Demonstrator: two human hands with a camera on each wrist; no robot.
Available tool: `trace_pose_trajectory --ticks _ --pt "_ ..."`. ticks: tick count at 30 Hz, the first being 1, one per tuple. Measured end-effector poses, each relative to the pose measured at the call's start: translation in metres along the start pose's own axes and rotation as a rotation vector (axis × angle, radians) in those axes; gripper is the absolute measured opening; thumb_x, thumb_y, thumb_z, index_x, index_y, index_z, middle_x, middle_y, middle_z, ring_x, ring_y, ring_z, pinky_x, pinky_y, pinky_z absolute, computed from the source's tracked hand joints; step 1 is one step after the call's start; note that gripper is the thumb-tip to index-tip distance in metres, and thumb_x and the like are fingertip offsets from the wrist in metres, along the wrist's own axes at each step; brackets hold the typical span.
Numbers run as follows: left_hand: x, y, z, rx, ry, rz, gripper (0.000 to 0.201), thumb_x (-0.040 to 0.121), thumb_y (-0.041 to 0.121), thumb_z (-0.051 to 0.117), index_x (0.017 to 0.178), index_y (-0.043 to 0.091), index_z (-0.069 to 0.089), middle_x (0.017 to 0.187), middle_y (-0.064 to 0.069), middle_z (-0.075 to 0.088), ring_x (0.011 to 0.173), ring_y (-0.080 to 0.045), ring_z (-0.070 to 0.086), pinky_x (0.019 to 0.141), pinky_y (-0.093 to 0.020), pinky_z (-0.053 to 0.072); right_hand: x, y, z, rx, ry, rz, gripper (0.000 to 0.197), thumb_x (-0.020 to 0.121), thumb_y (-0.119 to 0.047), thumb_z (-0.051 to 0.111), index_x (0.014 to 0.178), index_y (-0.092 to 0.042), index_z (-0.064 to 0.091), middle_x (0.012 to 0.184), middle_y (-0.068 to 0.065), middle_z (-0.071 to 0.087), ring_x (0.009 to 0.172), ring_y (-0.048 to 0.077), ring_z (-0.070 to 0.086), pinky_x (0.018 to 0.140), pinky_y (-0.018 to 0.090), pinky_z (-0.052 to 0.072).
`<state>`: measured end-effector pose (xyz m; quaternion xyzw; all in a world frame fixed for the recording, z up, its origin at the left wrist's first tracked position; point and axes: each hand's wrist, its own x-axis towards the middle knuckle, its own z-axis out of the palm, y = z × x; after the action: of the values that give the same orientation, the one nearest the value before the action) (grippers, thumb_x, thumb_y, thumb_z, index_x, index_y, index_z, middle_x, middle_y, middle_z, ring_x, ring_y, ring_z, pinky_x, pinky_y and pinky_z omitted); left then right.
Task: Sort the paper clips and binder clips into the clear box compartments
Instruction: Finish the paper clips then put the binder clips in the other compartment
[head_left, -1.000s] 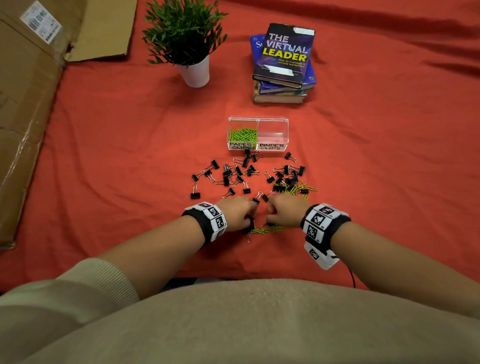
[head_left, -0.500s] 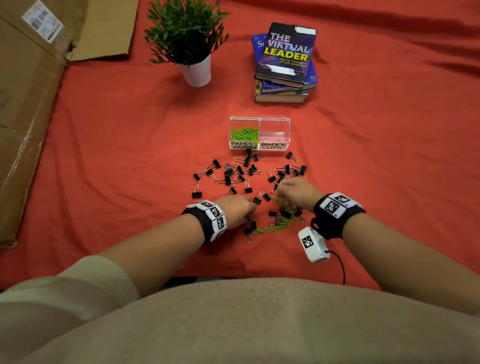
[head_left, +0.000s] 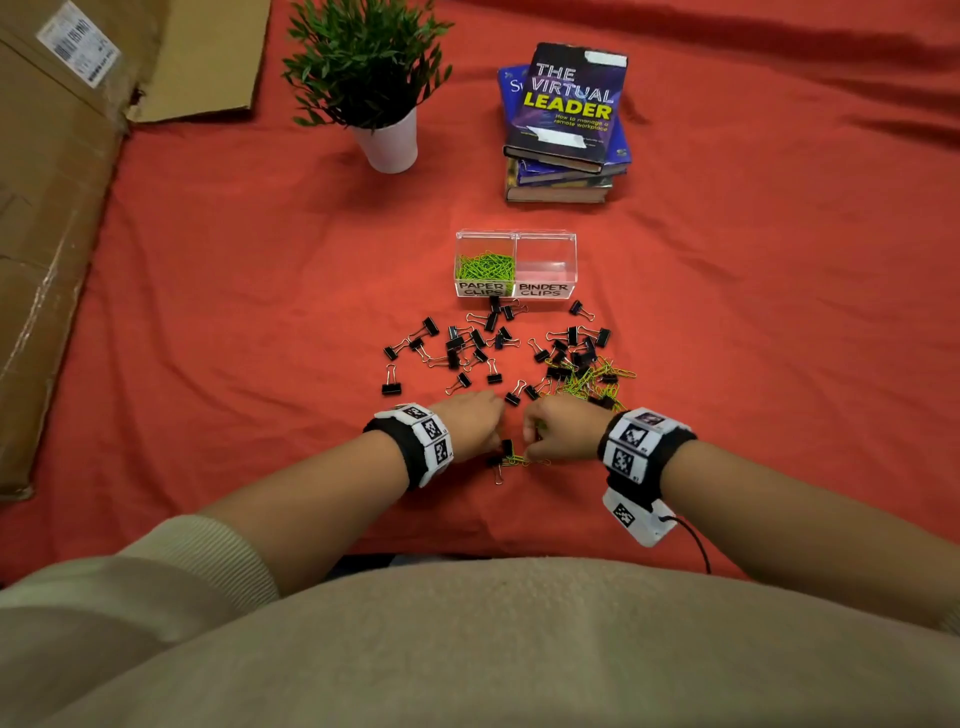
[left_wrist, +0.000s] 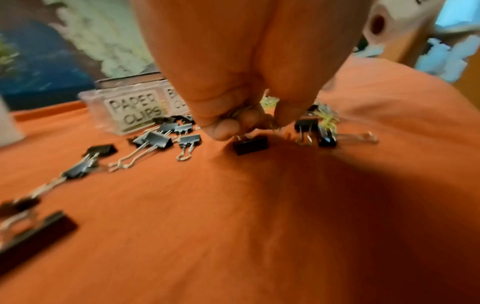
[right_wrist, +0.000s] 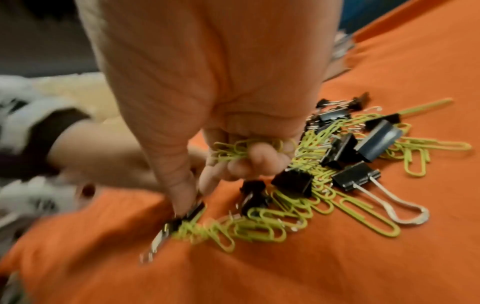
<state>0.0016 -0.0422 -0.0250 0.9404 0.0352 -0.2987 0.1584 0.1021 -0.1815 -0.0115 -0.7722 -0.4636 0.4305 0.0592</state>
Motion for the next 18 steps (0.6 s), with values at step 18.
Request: trace_pose_trajectory --ticks 18 --pt "0.0 0.001 -0.011 -0.906 0.055 -0.239 0.026 0.095 0.012 0.034 0.078 0.017 0.053 0.066 0.001 0.05 0.053 -0.014 0.045 0.046 -0.02 0.036 -0.007 0.005 0.004 -0.003 -0.032 0.003 0.017 0.082 -0.015 0.056 0.075 0.0 0.06 0.067 0.01 0.055 0.061 0.017 0.047 0.06 0.034 0.044"
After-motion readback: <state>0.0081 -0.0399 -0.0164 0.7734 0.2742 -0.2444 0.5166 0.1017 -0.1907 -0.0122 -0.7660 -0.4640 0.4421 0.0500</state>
